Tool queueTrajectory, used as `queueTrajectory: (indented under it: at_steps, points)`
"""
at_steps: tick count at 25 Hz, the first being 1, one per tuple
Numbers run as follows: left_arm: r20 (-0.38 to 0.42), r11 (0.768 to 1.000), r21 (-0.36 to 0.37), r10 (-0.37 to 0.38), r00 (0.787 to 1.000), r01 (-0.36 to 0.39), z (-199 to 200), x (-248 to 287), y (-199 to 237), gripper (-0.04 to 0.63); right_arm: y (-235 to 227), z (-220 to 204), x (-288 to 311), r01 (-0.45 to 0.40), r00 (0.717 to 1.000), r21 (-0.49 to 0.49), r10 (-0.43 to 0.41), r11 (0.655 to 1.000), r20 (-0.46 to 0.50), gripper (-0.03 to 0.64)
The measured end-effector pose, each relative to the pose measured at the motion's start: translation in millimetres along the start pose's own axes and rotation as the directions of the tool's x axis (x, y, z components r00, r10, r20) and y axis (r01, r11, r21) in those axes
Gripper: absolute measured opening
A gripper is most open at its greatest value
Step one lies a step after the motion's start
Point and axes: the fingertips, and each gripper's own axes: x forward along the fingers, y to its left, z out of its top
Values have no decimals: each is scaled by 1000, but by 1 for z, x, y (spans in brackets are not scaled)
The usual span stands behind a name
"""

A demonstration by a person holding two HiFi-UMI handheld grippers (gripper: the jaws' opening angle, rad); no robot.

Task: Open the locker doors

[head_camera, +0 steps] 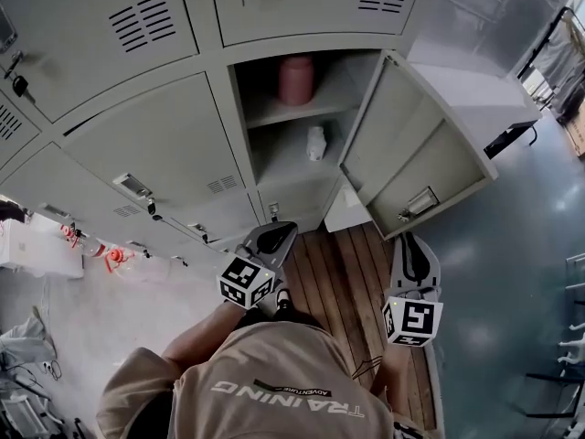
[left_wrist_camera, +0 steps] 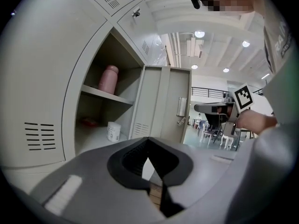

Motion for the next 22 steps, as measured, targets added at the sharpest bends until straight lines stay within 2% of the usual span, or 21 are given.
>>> queueTrajectory:
  at_steps: [5, 10, 14, 18, 22]
  points:
    - [28, 997, 1, 81, 996, -81, 6, -42, 24, 8, 58, -6, 26, -147, 989, 63, 147, 987, 13, 12]
    - [55, 978, -21, 211, 976, -210, 3, -124, 68, 8, 144, 16, 46, -308, 951, 70, 305, 949, 55, 11]
    - [64, 958, -42, 287, 956, -285, -1, -205, 99, 8, 226, 35, 50, -388, 920, 59, 384, 920, 76, 11]
    - [76, 933, -76, 357, 931, -351, -9, -281, 133, 8, 313, 57, 55, -475, 878, 39, 469, 879, 99, 11]
    - [84, 919, -81, 392, 916, -386, -16, -333, 158, 8, 370, 76, 57, -515, 852, 37, 507, 856, 132, 11]
